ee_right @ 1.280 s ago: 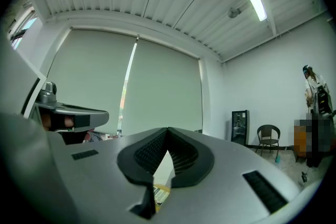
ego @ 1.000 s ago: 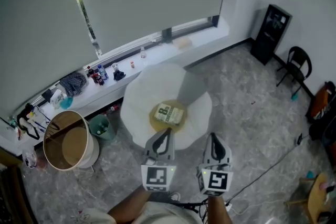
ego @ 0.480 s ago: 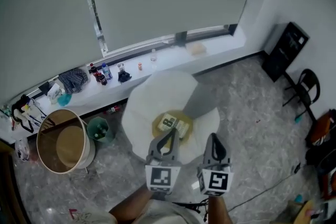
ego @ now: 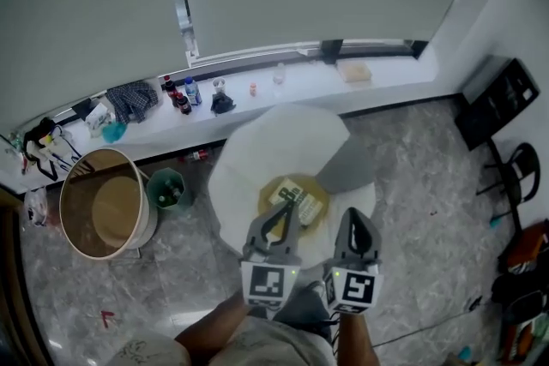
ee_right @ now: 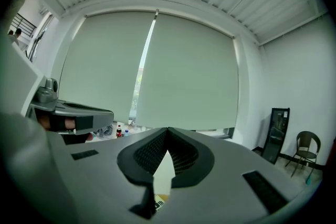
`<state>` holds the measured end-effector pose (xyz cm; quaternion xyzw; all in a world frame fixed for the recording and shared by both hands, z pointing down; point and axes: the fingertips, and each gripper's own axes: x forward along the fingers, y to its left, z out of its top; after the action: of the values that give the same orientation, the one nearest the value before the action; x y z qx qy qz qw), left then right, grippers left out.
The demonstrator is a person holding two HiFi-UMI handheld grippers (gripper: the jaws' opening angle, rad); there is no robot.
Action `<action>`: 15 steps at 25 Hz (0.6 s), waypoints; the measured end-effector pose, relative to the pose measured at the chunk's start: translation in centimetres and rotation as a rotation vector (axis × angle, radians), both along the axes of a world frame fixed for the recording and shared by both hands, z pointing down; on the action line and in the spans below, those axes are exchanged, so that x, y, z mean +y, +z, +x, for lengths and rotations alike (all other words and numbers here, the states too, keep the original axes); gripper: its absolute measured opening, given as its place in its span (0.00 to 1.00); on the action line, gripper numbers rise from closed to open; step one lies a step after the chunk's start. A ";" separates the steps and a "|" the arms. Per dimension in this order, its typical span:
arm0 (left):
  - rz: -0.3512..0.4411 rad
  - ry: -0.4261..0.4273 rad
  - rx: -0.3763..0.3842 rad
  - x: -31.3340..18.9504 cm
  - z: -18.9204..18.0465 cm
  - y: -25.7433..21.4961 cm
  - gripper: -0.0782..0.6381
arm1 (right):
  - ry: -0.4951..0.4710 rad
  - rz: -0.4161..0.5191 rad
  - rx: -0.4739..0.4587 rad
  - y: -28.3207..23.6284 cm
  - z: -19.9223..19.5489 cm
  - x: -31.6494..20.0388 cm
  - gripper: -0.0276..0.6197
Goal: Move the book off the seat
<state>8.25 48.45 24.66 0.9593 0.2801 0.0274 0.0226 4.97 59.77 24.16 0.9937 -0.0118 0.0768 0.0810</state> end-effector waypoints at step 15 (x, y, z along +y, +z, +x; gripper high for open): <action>0.023 -0.381 -0.154 7.4 8.4 10.6 0.11 | -0.380 -0.021 -0.138 10.3 12.5 8.0 0.05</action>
<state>16.63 55.87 35.23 0.9902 0.0907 0.0989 0.0376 17.43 67.73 34.48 0.9651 -0.2037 0.1281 0.1036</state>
